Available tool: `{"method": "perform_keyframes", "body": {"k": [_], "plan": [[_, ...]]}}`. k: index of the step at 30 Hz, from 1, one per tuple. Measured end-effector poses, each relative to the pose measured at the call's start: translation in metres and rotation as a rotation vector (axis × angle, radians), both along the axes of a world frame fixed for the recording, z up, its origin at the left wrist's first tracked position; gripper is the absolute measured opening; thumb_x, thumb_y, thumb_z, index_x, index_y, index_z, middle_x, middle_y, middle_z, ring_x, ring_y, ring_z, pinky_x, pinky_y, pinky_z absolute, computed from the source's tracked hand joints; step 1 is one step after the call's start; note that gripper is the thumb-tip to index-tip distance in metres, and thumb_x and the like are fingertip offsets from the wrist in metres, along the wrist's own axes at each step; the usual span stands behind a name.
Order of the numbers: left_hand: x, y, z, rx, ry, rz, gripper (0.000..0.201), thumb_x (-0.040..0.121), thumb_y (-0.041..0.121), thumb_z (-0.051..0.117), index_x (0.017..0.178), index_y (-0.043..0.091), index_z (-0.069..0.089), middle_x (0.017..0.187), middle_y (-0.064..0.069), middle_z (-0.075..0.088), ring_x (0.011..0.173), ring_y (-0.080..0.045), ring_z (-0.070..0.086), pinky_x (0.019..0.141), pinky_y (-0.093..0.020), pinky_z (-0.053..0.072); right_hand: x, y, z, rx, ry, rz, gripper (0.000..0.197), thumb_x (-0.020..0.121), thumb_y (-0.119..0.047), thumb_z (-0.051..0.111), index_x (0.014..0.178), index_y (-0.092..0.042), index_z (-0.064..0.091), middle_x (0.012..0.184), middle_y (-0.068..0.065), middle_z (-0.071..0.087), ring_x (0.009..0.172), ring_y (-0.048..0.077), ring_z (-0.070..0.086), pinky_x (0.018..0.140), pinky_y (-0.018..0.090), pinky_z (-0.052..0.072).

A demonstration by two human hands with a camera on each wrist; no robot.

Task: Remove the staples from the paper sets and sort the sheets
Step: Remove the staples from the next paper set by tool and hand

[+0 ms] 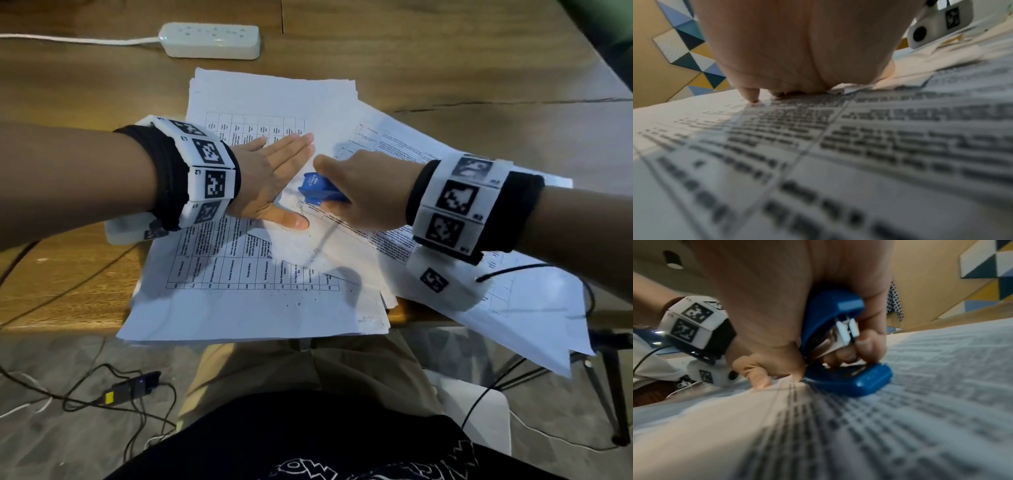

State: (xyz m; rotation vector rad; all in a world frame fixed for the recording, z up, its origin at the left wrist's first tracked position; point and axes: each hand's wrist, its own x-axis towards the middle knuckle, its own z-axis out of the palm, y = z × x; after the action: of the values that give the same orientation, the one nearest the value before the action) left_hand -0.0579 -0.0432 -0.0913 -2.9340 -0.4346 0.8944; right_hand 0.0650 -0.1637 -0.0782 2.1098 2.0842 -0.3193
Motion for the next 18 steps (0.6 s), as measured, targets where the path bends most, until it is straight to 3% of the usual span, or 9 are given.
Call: {"method": "perform_keyframes", "body": {"k": [5,10,13,18], "plan": [[-0.005,0.002,0.0,-0.086,-0.055,0.016,0.126,0.046,0.091,-0.006,0.141,0.012,-0.027,0.151,-0.004,-0.032,0.142,-0.019,-0.021,0.116,-0.042,-0.003,0.019,-0.005,0.003,0.002,0.109,0.067,0.022,0.091,-0.038,0.049,0.092,-0.022,0.034,0.078,0.001,0.047,0.07,0.025,0.042,0.064,0.03,0.029],[-0.013,-0.005,-0.002,-0.093,-0.047,0.024,0.114,0.059,0.091,0.007,0.14,0.02,-0.031,0.143,0.003,-0.043,0.139,-0.021,-0.027,0.114,-0.048,-0.006,0.025,-0.007,0.001,0.023,0.153,0.16,0.024,0.089,-0.037,0.053,0.098,-0.016,0.044,0.08,0.002,0.053,0.069,0.025,0.043,0.063,0.03,0.03],[-0.013,-0.008,-0.001,-0.078,-0.037,0.054,0.109,0.062,0.082,0.013,0.141,0.021,-0.029,0.147,0.002,-0.039,0.139,-0.022,-0.028,0.116,-0.051,-0.005,0.024,-0.007,-0.001,-0.005,0.198,0.191,0.021,0.089,-0.037,0.053,0.09,-0.024,0.037,0.079,0.004,0.056,0.068,0.025,0.044,0.062,0.029,0.029],[-0.013,-0.007,-0.006,-0.073,-0.034,0.062,0.108,0.06,0.081,0.011,0.14,0.022,-0.032,0.147,0.004,-0.038,0.139,-0.022,-0.029,0.115,-0.052,-0.007,0.023,-0.002,-0.003,-0.045,0.19,0.221,0.025,0.089,-0.036,0.052,0.088,-0.029,0.028,0.08,-0.001,0.051,0.069,0.024,0.044,0.063,0.029,0.03]]}}
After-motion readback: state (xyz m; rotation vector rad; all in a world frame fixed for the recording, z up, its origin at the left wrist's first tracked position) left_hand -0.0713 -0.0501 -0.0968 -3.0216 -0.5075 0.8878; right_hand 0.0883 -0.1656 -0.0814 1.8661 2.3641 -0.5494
